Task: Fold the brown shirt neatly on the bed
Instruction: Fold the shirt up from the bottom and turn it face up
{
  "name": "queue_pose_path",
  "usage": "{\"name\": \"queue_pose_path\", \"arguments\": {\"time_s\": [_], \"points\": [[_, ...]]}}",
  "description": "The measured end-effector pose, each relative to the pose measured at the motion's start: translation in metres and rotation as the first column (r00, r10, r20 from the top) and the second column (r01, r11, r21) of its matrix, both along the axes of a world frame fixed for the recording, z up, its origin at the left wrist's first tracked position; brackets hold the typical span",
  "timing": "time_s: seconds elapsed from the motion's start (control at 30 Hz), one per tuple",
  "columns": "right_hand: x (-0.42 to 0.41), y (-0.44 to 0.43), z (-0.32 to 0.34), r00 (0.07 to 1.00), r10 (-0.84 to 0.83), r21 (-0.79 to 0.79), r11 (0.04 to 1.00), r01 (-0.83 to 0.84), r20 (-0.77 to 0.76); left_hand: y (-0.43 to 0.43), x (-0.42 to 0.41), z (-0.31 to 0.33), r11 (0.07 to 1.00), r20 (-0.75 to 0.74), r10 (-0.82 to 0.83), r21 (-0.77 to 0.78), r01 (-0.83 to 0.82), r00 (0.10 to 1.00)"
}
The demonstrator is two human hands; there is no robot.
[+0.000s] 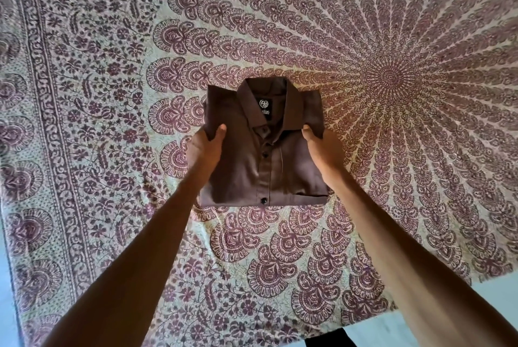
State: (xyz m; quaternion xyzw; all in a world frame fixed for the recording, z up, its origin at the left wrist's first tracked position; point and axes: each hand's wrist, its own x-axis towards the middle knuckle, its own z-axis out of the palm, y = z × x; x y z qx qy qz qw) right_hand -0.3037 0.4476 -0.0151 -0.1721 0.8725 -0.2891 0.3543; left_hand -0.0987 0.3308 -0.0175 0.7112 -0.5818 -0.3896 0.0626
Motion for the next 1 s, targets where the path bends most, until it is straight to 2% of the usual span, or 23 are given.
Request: {"name": "queue_pose_path", "arguments": {"time_s": [0.13, 0.27, 0.37, 0.7, 0.87, 1.0], "points": [[0.001, 0.004, 0.004, 0.993, 0.001, -0.135, 0.991, 0.015, 0.116, 0.0, 0.006, 0.001, 0.999, -0.235, 0.039, -0.001, -0.04, 0.971], [0.017, 0.025, 0.008, 0.99, 0.012, -0.201, 0.979, 0.017, 0.142, 0.017, 0.028, 0.012, 0.995, -0.303, 0.028, -0.084, -0.056, 0.952], [0.04, 0.05, 0.013, 0.989, 0.035, -0.254, 0.967, 0.002, 0.143, 0.042, 0.056, 0.025, 0.993, -0.38, 0.044, -0.083, -0.081, 0.924], [0.191, 0.133, 0.052, 0.975, 0.22, -0.264, 0.943, -0.204, 0.033, 0.155, 0.224, 0.065, 0.965, -0.354, 0.215, -0.064, -0.253, 0.91], [0.272, 0.158, 0.037, 0.949, 0.313, -0.324, 0.894, -0.31, -0.042, 0.194, 0.309, 0.054, 0.933, -0.309, 0.276, -0.141, -0.331, 0.91], [0.323, 0.166, 0.028, 0.939, 0.341, -0.316, 0.888, -0.334, -0.033, 0.21, 0.357, 0.041, 0.916, -0.264, 0.327, -0.147, -0.373, 0.908]]}}
